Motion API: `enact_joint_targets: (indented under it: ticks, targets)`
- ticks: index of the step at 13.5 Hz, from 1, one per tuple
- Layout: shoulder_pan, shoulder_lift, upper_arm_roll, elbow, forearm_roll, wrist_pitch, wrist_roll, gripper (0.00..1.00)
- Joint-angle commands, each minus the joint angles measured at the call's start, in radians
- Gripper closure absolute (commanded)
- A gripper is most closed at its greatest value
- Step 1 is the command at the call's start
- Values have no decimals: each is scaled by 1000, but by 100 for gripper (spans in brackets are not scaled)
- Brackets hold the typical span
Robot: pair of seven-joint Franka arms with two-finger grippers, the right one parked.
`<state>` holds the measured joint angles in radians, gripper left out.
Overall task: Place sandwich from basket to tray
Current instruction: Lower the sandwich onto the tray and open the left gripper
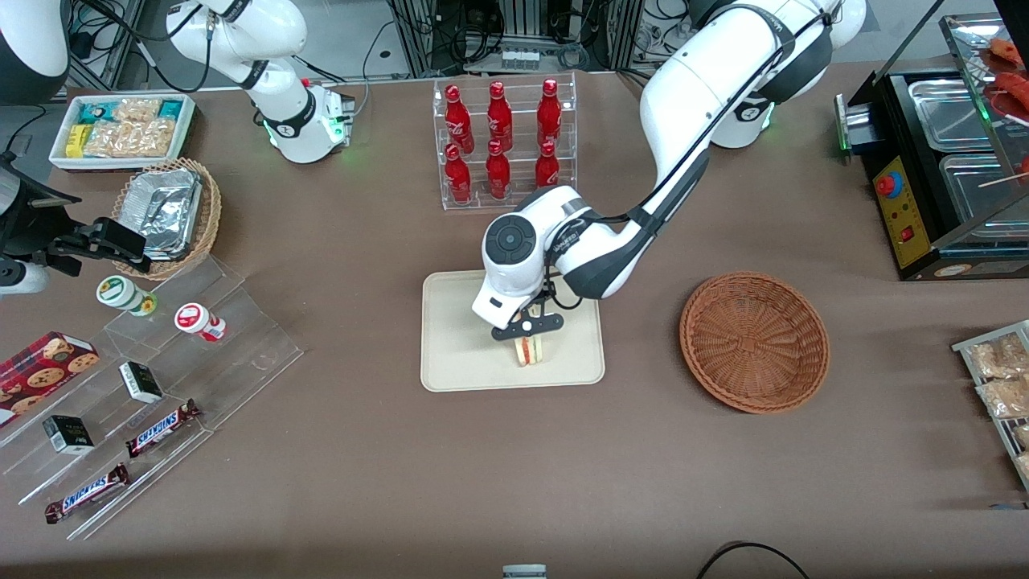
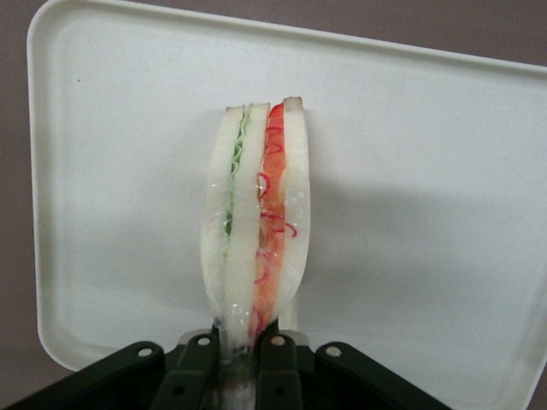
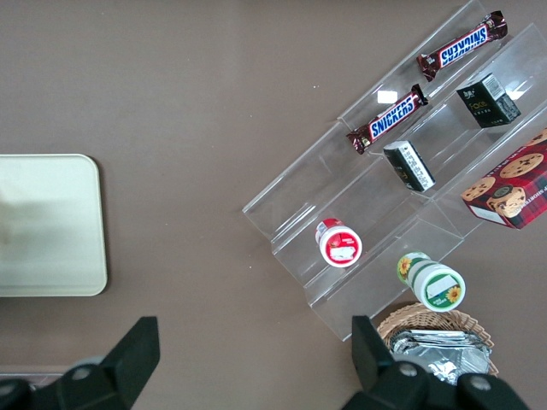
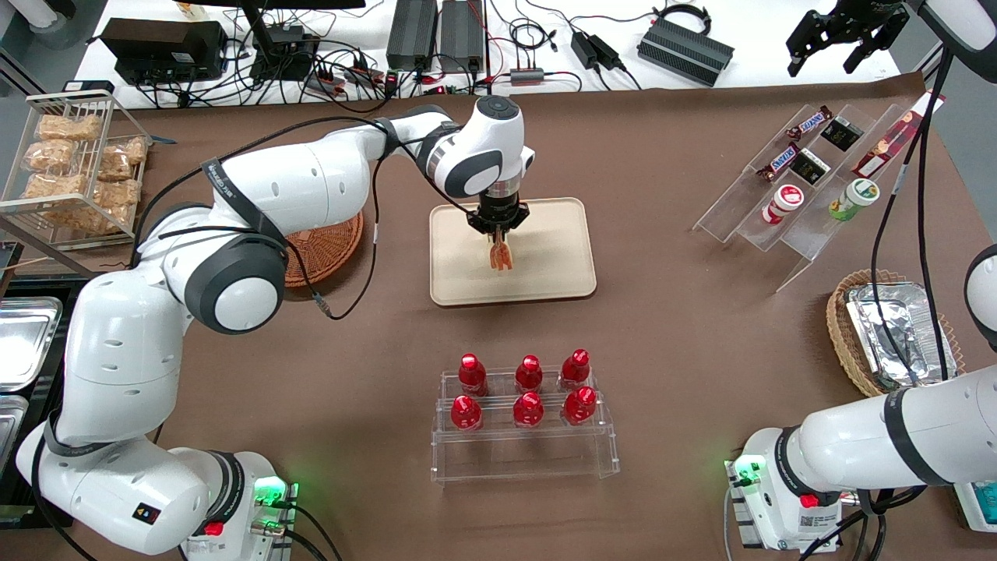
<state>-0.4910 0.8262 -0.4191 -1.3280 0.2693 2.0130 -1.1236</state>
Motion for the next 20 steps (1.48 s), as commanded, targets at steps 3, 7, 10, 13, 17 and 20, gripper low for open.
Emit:
enact_joint_targets:
  ticks: [3, 7, 10, 13, 17, 20]
  targets:
    - [-24, 25, 10, 38, 31, -17, -41, 1]
    - [-26, 14, 10, 38, 42, -19, -41, 0]
    - [-17, -30, 7, 38, 35, -34, -32, 0]
    - [-12, -84, 6, 44, 31, -92, -12, 0]
    - [6, -160, 6, 40, 28, -193, 41, 0]
    - [72, -205, -1, 26, 24, -298, 59, 0]
